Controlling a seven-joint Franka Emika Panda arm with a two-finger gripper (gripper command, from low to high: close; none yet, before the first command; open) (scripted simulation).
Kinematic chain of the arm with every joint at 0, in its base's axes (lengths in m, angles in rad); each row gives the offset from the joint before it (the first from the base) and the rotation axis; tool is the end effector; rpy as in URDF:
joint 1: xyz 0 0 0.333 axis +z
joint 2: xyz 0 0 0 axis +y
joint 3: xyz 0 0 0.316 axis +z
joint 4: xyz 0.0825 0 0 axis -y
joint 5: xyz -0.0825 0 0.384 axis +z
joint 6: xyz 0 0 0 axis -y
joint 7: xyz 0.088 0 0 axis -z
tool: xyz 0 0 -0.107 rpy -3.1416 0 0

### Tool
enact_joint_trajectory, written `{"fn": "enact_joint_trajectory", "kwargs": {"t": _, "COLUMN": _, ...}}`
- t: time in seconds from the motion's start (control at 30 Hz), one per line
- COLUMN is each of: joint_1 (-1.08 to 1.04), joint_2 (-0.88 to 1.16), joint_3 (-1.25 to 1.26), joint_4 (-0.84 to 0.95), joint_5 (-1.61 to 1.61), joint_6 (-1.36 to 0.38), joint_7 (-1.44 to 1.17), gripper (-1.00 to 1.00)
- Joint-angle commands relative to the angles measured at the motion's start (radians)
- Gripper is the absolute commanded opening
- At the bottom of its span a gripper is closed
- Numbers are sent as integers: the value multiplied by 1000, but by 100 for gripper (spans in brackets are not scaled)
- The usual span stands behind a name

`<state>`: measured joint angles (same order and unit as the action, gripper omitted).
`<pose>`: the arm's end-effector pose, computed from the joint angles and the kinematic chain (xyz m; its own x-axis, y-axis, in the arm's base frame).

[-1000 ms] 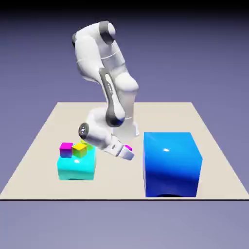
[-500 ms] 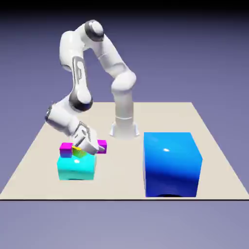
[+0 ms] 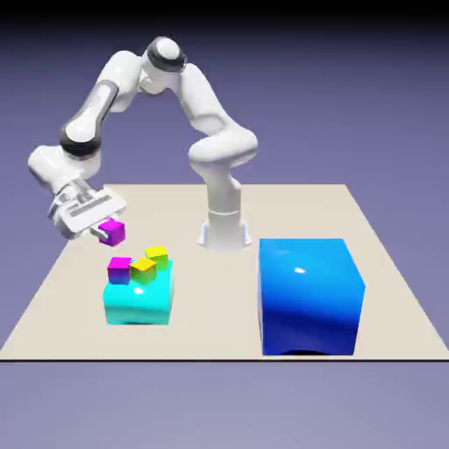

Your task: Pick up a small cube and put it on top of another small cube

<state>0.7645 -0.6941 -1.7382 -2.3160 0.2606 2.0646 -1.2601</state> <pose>0.2962 -0.3755 0.2842 0.8090 -0.0551 0.5851 0.3751 -0.7180 -0.5863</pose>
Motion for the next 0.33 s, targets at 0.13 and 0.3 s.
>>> {"fn": "enact_joint_trajectory", "kwargs": {"t": 0.13, "joint_1": 128, "joint_2": -50, "joint_3": -90, "joint_4": -74, "joint_5": -5, "joint_6": 168, "joint_7": -21, "gripper": 100}}
{"fn": "enact_joint_trajectory", "kwargs": {"t": 0.3, "joint_1": 0, "joint_2": 0, "joint_3": 0, "joint_4": 0, "joint_5": 2, "joint_6": 1, "joint_7": -1, "gripper": 100}}
